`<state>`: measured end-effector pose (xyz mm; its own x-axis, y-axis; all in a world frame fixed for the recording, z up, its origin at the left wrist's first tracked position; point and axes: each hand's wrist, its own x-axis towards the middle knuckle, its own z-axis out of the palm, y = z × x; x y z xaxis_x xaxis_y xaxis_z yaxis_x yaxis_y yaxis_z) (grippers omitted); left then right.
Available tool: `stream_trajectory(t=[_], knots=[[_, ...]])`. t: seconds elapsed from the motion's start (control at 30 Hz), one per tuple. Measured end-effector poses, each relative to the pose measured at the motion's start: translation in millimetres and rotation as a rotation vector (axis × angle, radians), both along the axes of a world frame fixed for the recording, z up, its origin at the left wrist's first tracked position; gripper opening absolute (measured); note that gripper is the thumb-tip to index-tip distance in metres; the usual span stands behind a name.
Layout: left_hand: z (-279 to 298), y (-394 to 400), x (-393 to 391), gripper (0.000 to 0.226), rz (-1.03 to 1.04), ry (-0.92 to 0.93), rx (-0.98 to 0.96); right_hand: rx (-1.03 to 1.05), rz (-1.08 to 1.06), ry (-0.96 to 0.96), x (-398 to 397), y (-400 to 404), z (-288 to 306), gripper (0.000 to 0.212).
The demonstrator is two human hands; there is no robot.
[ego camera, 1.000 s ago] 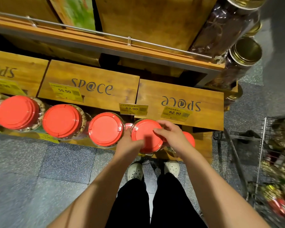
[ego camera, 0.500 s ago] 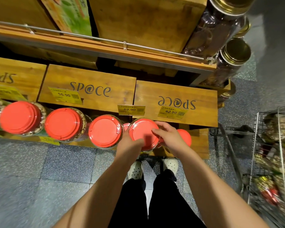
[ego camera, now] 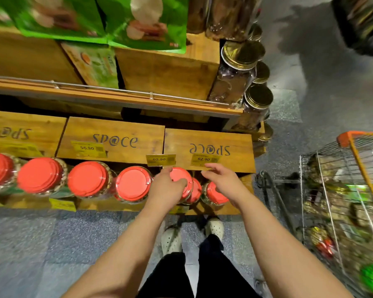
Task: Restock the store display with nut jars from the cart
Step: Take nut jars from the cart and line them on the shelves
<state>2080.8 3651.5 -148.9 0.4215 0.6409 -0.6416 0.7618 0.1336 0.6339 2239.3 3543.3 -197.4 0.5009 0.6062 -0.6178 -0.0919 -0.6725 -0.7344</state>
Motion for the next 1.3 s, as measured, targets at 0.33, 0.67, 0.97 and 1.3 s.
stream_trajectory(t=[0.33, 0.67, 0.97, 1.3], knots=[[84.3, -31.8, 64.2, 0.050, -0.342, -0.158, 0.194, 0.016, -0.065, -0.226, 43.4, -82.5, 93.1, 0.035], [127.0, -132.0, 143.5, 0.047, -0.638, -0.312, 0.237, 0.043, -0.353, -0.258, 81.5, -209.0, 130.5, 0.031], [152.3, -246.2, 214.8, 0.050, -0.840, -0.354, 0.270, 0.057, -0.512, -0.289, 109.1, -349.8, 168.9, 0.031], [167.7, -374.6, 292.2, 0.051, -0.958, -0.365, 0.310, 0.095, -0.668, -0.353, 157.5, -493.2, 187.7, 0.031]])
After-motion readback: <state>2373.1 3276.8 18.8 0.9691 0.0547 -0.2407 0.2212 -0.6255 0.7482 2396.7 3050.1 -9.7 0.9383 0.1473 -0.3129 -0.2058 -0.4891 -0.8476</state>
